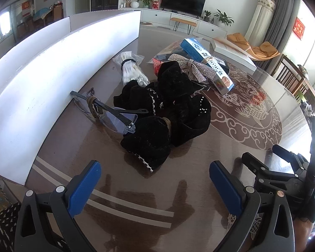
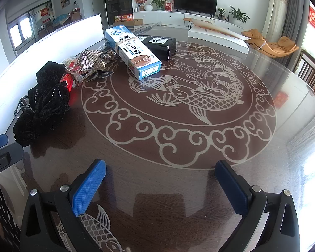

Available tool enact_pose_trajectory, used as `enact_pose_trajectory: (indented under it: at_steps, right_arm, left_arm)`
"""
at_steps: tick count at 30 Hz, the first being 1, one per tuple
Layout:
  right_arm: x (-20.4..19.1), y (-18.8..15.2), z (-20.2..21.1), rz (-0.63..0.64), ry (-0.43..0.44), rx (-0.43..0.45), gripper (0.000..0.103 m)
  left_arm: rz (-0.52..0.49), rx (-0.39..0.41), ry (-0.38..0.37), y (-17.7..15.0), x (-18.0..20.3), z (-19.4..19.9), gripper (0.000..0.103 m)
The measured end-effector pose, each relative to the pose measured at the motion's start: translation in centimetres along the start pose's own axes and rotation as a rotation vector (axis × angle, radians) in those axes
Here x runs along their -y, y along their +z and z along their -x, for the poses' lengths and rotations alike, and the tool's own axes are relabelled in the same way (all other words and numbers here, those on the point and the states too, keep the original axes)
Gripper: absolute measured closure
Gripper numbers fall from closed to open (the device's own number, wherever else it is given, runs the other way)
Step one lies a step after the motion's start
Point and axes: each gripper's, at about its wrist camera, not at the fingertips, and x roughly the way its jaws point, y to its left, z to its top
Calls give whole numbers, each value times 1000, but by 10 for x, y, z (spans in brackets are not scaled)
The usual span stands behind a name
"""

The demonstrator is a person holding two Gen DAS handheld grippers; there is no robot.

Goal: Organize objects

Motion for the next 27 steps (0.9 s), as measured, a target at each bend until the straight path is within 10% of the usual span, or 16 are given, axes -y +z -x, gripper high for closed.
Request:
enact_pose_trajectory:
  at_steps: [27]
  right_arm:
    - [0, 0, 0, 0, 0, 1, 0]
  left_arm:
    - [74, -27, -38, -1, -14, -2, 0]
